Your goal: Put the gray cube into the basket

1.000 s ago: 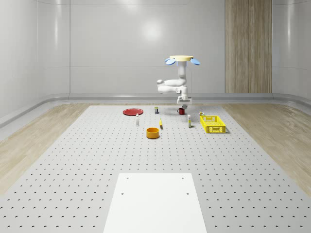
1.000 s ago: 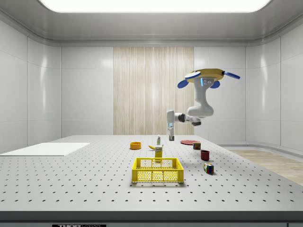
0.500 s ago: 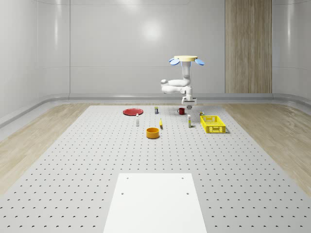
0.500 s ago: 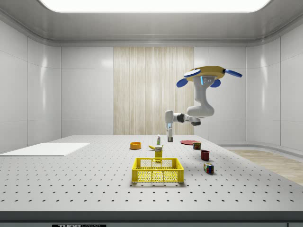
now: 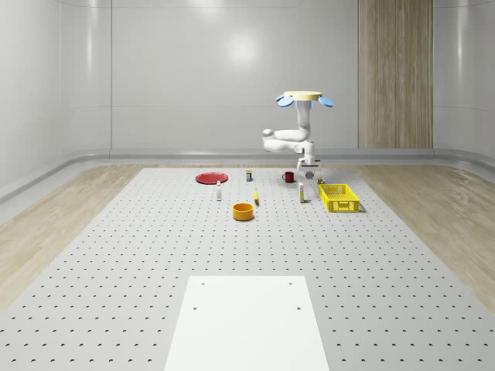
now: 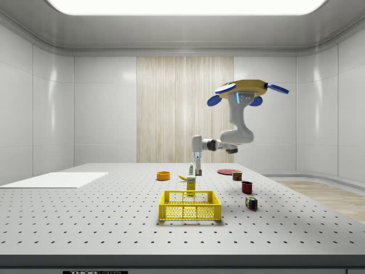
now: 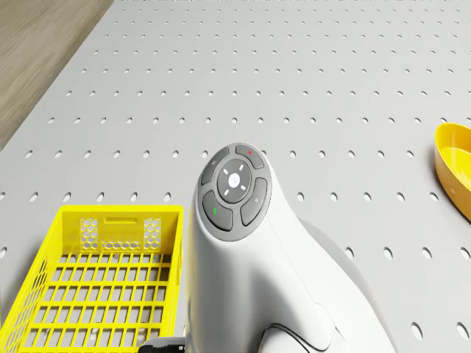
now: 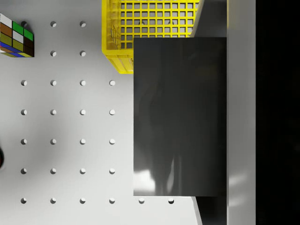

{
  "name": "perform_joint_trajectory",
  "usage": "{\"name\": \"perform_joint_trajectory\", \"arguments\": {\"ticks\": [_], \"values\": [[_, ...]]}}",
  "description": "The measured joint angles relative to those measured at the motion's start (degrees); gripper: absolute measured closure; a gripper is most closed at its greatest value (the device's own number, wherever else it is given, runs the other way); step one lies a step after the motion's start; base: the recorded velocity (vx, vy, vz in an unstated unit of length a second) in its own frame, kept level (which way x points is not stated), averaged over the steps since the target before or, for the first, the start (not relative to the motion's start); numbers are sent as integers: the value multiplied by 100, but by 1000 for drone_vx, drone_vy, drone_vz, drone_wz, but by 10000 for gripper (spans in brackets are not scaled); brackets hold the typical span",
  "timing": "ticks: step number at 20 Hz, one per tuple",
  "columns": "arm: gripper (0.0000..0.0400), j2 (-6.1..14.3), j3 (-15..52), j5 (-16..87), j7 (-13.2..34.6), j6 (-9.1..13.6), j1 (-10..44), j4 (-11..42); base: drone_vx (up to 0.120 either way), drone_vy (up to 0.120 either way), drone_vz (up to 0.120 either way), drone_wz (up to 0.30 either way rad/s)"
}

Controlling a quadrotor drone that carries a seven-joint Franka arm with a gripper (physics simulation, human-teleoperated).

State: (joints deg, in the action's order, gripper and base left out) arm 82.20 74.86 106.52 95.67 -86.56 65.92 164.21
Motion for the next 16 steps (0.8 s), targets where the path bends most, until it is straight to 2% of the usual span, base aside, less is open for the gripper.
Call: {"name": "perform_joint_trajectory", "arguments": {"ticks": [9,14,16], "values": [[150,88,16,-38,21,-82,25,-5,120,120,0,0],[150,132,24,-57,31,-124,38,-8,16,120,0,0],[150,149,27,-65,35,-140,43,-8,120,120,0,0]]}}
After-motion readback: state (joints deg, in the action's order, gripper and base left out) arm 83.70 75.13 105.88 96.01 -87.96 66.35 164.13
